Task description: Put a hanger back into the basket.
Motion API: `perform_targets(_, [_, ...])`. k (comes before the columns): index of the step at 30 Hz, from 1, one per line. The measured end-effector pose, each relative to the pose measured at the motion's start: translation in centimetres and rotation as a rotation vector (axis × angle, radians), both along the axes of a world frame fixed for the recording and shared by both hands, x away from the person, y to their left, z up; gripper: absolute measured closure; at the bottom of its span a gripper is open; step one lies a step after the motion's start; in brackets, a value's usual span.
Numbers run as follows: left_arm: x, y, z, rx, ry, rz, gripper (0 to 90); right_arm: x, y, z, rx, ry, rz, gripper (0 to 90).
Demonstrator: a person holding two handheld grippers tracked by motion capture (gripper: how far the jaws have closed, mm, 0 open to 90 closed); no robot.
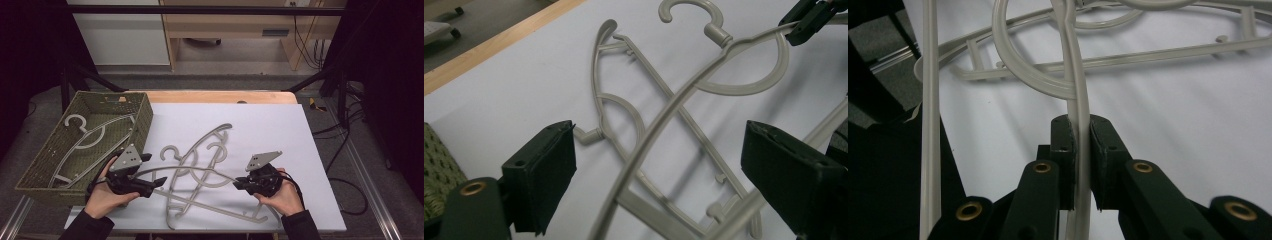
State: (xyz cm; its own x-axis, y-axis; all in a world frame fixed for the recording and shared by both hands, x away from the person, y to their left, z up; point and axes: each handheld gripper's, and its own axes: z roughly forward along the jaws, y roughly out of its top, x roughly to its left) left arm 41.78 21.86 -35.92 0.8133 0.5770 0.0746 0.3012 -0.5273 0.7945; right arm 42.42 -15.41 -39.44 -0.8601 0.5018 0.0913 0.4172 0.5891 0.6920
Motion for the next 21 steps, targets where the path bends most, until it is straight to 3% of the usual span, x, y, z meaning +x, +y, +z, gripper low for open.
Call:
perform_targets(6, [0.7, -1.7, -0.9, 0.087, 0.031, -0.054, 23.9, -0.4, 0.5, -0.3, -0.028, 0.013, 0.056, 82.1])
perform_targets(11, [0.8, -2.7, -1.9, 0.177, 0.043, -0.112, 35.0, -0.5, 0.7, -0.4, -0.027, 0.019, 0.066, 82.1])
perform_targets(15, [1.0, -3.3, -2.7, 0.235, 0.053, -0.129, 40.3, -0.6, 0.7, -0.4, -0.028, 0.021, 0.081, 82.1])
perform_targets(21, [1.3, -4.0, -4.0, 0.297, 0.073, -0.164, 55.0, -0.7, 0.9, -0.5, -0.039, 0.027, 0.088, 82.1])
